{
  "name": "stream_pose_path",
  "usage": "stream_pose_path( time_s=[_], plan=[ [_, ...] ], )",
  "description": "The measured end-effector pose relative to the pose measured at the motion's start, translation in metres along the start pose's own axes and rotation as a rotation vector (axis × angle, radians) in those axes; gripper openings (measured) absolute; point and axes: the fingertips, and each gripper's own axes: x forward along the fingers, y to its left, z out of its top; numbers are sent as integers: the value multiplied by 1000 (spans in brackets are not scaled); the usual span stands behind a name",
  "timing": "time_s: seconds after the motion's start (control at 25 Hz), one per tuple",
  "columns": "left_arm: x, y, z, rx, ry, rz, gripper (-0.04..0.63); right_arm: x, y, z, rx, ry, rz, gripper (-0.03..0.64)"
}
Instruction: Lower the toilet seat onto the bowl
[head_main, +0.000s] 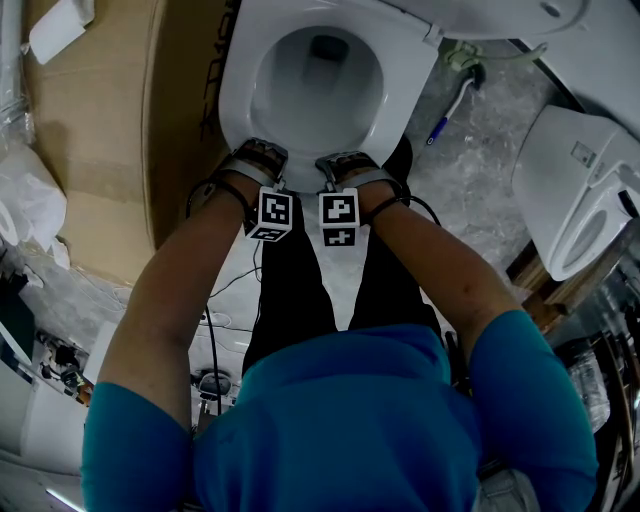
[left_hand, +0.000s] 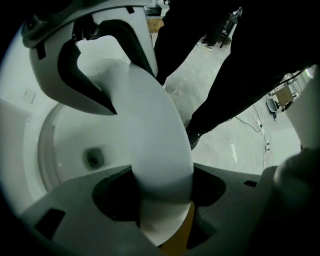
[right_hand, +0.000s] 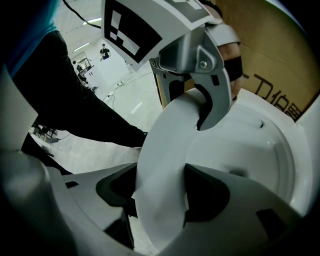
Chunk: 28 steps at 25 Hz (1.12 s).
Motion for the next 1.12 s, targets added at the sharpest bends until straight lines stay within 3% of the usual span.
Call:
stream_pose_path(
  time_s=[0.72,1.12],
  plan=[
    [4,1,-1,5,4,-4,262,3,-1,0,12,6,27,276],
    [-13,1,2,-75,-58,-33,276,-10,1,-6,73,-28,52,284]
  ],
)
